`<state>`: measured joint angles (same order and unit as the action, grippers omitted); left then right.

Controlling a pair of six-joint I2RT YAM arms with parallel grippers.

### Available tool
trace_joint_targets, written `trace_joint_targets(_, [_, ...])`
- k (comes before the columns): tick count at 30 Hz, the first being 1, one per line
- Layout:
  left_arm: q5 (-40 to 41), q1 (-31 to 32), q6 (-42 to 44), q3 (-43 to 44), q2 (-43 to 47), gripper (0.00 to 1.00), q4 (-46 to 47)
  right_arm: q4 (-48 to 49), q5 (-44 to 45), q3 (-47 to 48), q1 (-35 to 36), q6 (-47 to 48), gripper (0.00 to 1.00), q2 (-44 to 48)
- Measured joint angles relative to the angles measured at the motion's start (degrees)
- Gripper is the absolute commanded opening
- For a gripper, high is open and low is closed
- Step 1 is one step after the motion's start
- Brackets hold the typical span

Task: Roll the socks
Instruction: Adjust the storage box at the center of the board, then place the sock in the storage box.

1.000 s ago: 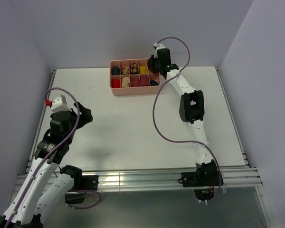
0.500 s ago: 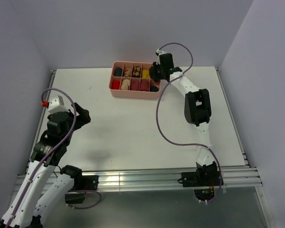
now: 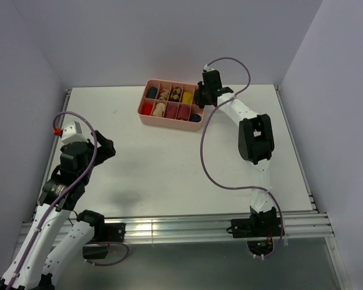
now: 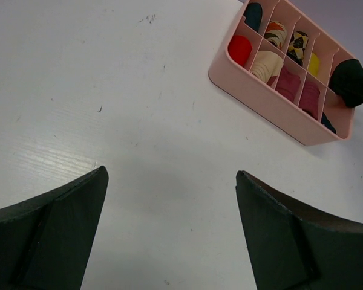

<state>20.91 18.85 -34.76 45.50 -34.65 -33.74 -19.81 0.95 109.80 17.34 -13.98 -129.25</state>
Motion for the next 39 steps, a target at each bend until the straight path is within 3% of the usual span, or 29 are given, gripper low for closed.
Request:
trace_joint_targets(8, [-0.02,0.00,-0.48,0.52,-1.73,0.92,-0.24,-2.08,4.31,11.45,0.31,-2.10,0.00,-5.60])
trace_joint_targets(21, [-0.04,0.00,-1.07,5.53,-8.04,0.92,-2.80,-7.02,8.52,15.85,0.28,-5.31,0.01,-8.90])
trace_joint_targets(24, [-0.04,0.00,-1.01,5.75,-8.76,0.92,-3.69,-7.19,8.66,15.85,0.31,-5.70,0.11,-9.05])
trace_joint_targets(32, [-0.22,0.00,-0.81,5.75,-9.11,0.92,-4.31,-6.62,7.87,17.77,1.14,-5.70,0.25,-12.13])
trace_joint_targets(35, [-0.22,0.00,-0.81,5.75,-9.09,0.92,-4.39,-7.23,8.02,20.59,1.44,-6.01,0.39,-14.34])
trace_joint_targets(39, [-0.22,0.00,-0.81,5.75,-8.87,0.92,-4.83,-4.02,8.46,17.57,1.75,-6.62,0.45,-13.11])
